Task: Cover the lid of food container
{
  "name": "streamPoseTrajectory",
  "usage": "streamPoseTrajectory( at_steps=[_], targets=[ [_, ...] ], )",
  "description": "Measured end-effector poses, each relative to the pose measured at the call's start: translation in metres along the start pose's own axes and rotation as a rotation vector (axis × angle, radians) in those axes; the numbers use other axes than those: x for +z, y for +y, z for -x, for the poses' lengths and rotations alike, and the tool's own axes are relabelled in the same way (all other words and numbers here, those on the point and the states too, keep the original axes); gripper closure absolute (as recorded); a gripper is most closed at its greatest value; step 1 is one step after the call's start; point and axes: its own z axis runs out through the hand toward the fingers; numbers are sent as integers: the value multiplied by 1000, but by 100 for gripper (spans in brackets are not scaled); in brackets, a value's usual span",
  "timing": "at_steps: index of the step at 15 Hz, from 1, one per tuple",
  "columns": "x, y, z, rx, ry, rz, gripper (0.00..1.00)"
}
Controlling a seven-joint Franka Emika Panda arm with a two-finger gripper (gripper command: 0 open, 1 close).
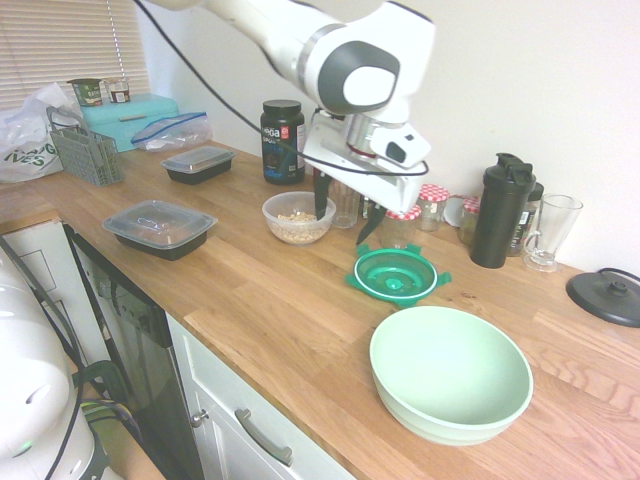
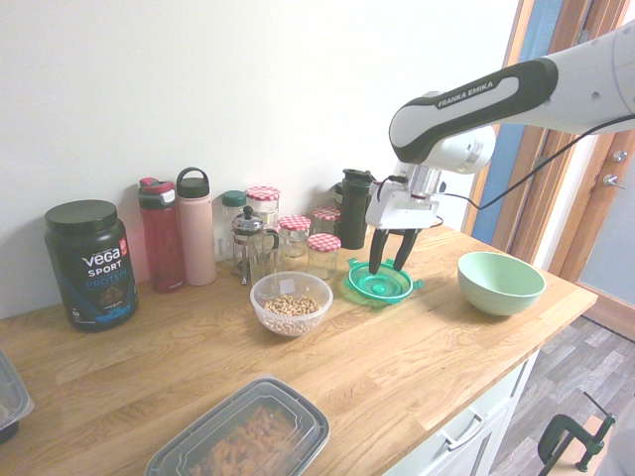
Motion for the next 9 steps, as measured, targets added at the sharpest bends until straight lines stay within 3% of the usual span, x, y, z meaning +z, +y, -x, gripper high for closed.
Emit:
streamPoseTrajectory(
  at_steps=[4, 9],
  targets=[
    [1, 51, -85, 136, -140, -88, 0],
    [8, 91, -156, 246, -156, -149, 0]
  ],
)
